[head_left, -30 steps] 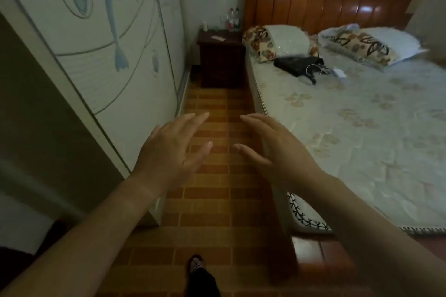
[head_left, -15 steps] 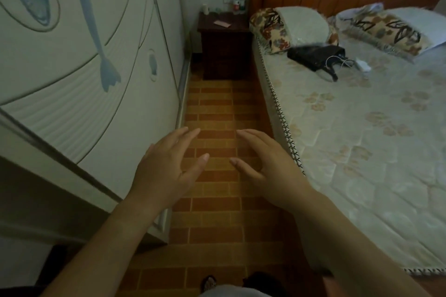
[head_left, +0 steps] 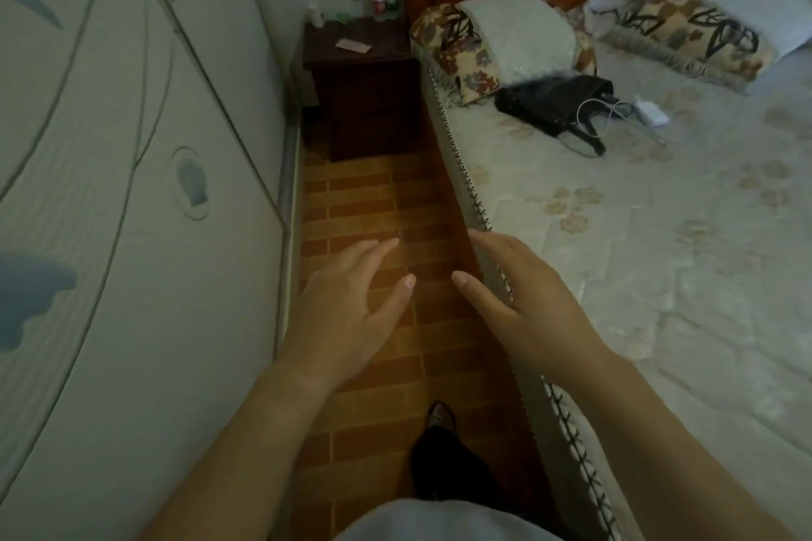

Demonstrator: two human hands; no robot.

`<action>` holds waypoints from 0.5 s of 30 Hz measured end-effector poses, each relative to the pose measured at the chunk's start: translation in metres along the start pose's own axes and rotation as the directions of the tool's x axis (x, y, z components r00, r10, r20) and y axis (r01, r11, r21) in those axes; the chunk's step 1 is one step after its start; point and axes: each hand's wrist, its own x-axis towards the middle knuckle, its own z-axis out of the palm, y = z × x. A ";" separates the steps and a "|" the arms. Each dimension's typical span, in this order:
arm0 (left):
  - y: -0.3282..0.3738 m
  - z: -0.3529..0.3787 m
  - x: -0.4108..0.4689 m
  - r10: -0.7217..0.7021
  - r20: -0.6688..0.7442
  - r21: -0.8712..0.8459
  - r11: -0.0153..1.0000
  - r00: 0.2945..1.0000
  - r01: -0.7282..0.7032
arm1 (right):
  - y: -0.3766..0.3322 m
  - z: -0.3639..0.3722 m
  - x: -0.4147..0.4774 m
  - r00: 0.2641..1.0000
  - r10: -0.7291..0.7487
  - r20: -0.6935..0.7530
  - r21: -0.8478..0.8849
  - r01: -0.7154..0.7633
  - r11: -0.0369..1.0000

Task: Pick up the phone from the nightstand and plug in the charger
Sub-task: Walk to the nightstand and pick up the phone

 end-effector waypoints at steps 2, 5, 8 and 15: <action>0.000 0.000 0.043 -0.003 0.021 0.004 1.000 1.000 0.003 | 0.018 -0.010 0.037 0.999 0.028 0.033 -0.012 -0.028 1.000; -0.002 -0.002 0.097 -0.014 0.063 0.049 0.999 0.998 0.011 | 0.042 -0.020 0.089 0.996 0.037 0.081 -0.066 -0.032 0.997; -0.006 -0.003 0.148 -0.030 0.048 0.045 0.999 0.998 0.027 | 0.056 -0.026 0.143 0.994 0.014 0.112 -0.073 -0.006 0.997; -0.039 -0.006 0.256 -0.092 0.011 0.019 0.996 0.996 0.092 | 0.072 -0.016 0.271 0.984 -0.069 0.163 -0.038 0.076 0.996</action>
